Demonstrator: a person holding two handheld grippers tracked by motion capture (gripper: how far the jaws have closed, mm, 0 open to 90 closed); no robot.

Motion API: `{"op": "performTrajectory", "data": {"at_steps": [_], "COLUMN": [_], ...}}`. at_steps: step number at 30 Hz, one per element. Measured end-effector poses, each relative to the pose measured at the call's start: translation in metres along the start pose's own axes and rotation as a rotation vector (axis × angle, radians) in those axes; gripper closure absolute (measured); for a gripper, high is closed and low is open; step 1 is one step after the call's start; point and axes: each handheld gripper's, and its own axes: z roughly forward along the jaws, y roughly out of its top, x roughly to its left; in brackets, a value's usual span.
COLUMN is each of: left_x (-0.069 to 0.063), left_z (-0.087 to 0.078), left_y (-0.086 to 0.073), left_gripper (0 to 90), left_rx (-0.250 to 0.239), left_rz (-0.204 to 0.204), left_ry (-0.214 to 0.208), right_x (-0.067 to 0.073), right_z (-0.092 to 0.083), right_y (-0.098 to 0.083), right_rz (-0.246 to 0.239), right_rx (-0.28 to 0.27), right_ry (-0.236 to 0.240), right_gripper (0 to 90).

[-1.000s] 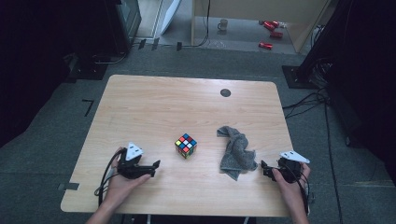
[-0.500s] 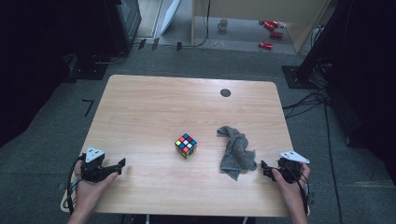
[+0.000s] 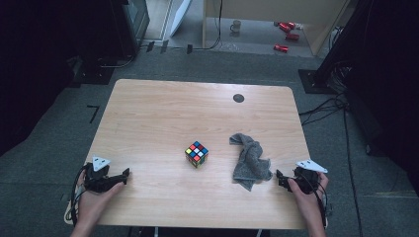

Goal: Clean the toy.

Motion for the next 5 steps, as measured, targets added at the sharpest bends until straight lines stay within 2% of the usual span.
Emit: {"op": "performTrajectory", "data": {"at_steps": [5], "left_x": [-0.0002], "left_z": [0.0009], "left_y": [-0.0001], "left_gripper": [13.9], "left_rx": [-0.006], "left_rz": [0.005], "left_ry": [-0.004], "right_x": [0.0000], "right_z": [0.0000], "right_y": [0.0000], "right_rz": [0.000], "right_rx": [0.000], "right_ry": [0.000], "right_gripper": [8.0]}}
